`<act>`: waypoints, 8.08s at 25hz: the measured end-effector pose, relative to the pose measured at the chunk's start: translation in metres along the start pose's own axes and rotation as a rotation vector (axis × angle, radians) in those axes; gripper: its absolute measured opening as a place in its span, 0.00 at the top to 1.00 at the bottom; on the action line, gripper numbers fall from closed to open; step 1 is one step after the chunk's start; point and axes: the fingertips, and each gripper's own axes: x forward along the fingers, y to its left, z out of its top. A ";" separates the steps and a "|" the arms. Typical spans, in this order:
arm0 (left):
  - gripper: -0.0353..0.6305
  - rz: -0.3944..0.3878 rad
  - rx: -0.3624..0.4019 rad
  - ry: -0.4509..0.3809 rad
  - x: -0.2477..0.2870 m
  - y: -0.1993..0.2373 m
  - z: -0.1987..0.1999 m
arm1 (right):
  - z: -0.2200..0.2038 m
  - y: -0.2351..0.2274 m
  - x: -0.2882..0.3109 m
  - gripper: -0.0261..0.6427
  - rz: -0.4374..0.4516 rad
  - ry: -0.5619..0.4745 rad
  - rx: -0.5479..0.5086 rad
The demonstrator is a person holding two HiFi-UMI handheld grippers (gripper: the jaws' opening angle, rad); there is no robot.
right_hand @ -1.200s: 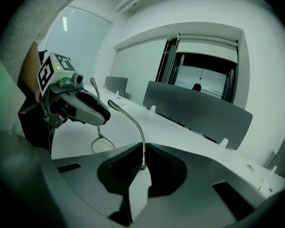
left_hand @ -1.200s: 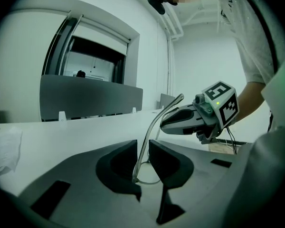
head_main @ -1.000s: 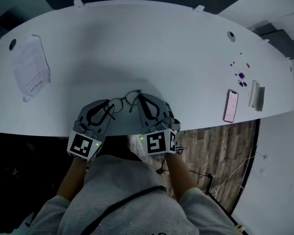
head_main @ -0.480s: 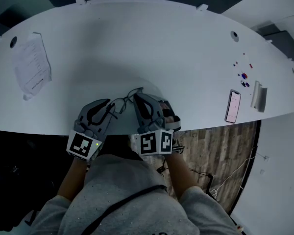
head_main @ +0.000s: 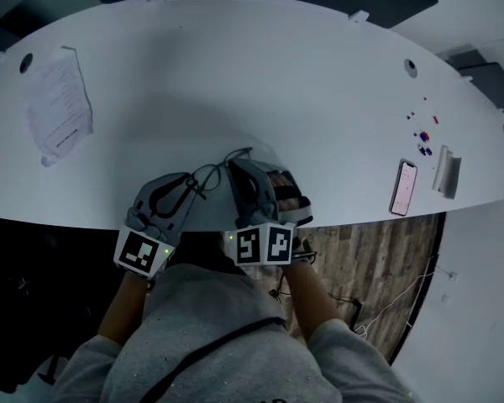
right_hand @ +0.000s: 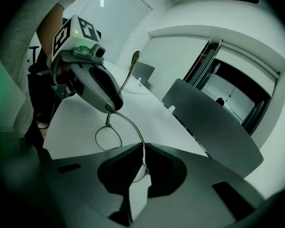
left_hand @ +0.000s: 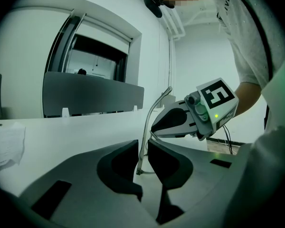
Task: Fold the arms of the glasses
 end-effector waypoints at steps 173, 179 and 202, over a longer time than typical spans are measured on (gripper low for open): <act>0.90 -0.084 0.642 0.209 0.054 -0.015 -0.031 | -0.036 0.002 0.000 0.91 0.245 -0.017 0.395; 0.84 -0.098 0.552 0.189 0.051 -0.010 -0.028 | -0.037 0.001 0.007 0.91 0.231 0.000 0.409; 0.62 -0.134 0.597 0.269 0.034 0.005 -0.046 | -0.035 0.008 0.012 0.92 0.229 0.046 0.437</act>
